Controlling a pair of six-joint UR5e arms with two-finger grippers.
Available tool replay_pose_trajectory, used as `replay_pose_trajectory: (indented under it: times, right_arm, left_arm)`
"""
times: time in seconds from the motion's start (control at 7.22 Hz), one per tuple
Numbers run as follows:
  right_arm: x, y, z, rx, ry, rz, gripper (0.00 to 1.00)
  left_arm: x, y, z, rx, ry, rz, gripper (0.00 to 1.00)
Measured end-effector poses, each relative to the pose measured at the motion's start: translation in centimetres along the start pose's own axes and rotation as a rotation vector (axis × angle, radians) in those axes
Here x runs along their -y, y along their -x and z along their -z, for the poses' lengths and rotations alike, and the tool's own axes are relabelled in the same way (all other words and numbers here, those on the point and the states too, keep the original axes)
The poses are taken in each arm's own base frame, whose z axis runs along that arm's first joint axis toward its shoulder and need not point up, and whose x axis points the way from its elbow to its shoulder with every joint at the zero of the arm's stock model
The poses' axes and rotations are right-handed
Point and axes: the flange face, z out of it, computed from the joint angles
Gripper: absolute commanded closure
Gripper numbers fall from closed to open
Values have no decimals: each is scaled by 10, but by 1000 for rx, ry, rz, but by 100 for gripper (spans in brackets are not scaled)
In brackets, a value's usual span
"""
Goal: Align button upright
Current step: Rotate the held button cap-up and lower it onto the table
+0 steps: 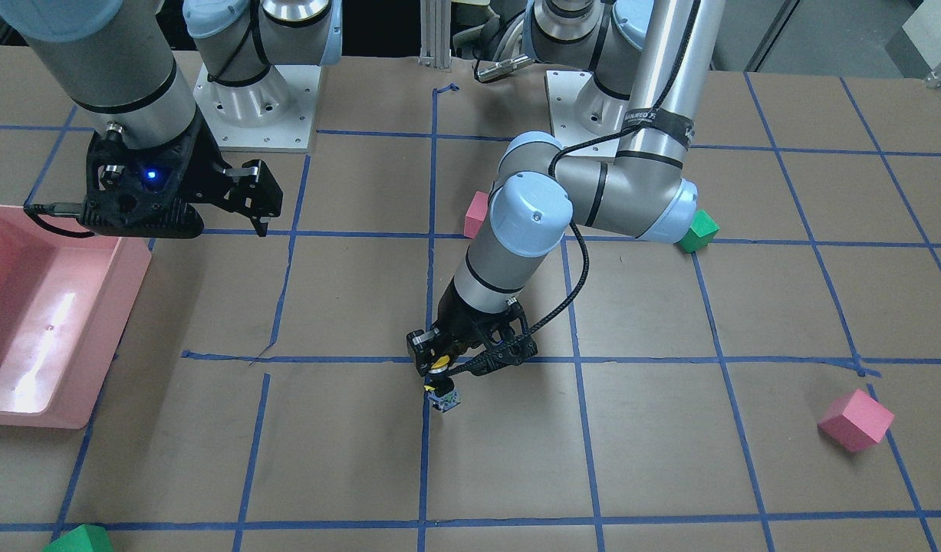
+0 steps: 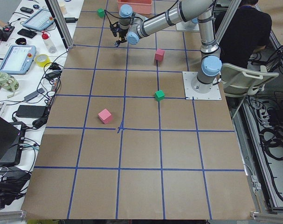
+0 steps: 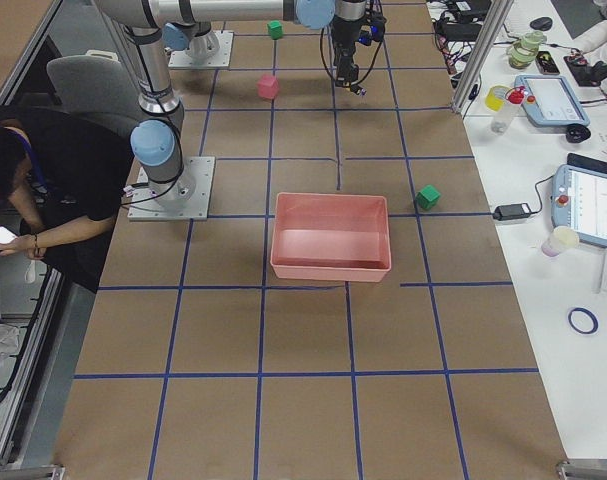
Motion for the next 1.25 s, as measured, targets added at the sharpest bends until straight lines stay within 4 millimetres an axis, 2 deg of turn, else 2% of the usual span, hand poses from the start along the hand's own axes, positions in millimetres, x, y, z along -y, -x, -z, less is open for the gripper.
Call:
replay_pose_trajectory:
  times: [0.28, 0.55, 0.83, 1.11, 1.25]
  right_arm:
    - [0, 0, -1, 1, 3, -1, 0]
    - [1, -1, -1, 1, 3, -4, 0]
    - [1, -1, -1, 1, 2, -2, 0]
    - [2, -1, -2, 2, -3, 4, 0]
    - [3, 0, -2, 3, -6, 6, 0]
  left_arm:
    - [7, 2, -1, -28, 182, 276, 100]
    - [33, 13, -8, -34, 412, 462, 100]
    - [53, 22, -20, -6, 509, 519, 100]
    - [59, 31, -37, 5, 538, 501, 100]
    - [60, 34, -44, 6, 548, 481, 57]
